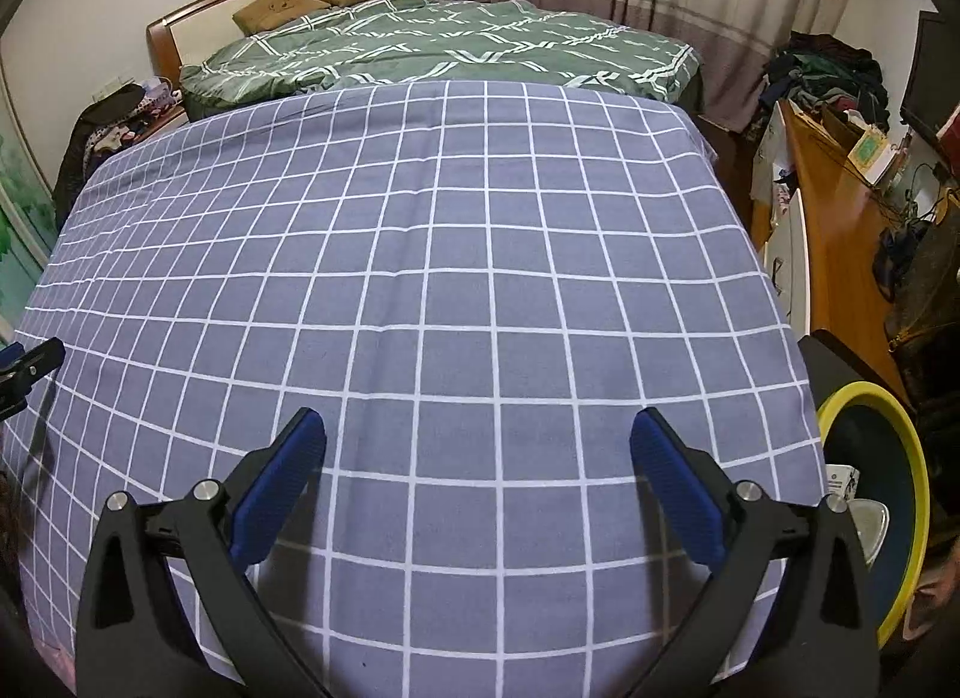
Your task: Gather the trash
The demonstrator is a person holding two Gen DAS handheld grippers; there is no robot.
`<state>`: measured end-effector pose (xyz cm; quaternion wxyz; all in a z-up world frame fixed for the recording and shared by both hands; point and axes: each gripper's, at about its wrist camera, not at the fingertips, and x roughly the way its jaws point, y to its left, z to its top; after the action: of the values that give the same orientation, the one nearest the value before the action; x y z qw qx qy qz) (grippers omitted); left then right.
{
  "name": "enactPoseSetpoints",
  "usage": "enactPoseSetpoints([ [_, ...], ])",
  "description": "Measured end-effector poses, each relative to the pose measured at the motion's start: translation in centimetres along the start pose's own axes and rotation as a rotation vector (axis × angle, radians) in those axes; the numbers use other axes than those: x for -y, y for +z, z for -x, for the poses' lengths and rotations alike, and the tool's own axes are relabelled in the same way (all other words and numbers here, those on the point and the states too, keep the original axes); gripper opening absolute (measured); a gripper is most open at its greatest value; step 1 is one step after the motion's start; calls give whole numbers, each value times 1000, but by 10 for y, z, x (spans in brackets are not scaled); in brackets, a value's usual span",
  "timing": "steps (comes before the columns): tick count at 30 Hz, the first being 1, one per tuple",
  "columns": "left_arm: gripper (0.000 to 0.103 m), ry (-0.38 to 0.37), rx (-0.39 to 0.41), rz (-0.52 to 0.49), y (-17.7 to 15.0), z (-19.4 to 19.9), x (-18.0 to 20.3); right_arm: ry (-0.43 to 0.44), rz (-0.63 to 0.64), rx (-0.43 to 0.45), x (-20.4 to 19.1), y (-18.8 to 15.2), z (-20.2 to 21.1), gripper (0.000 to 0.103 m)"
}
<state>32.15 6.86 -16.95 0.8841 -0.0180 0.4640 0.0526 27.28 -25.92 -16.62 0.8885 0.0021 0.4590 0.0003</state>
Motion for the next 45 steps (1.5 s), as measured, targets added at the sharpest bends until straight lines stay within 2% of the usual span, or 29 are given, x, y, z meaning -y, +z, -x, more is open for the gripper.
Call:
enactPoseSetpoints([
  [45, 100, -2, 1, 0, -1, -1, -2, 1, -1, -1, 3, 7, -6, 98],
])
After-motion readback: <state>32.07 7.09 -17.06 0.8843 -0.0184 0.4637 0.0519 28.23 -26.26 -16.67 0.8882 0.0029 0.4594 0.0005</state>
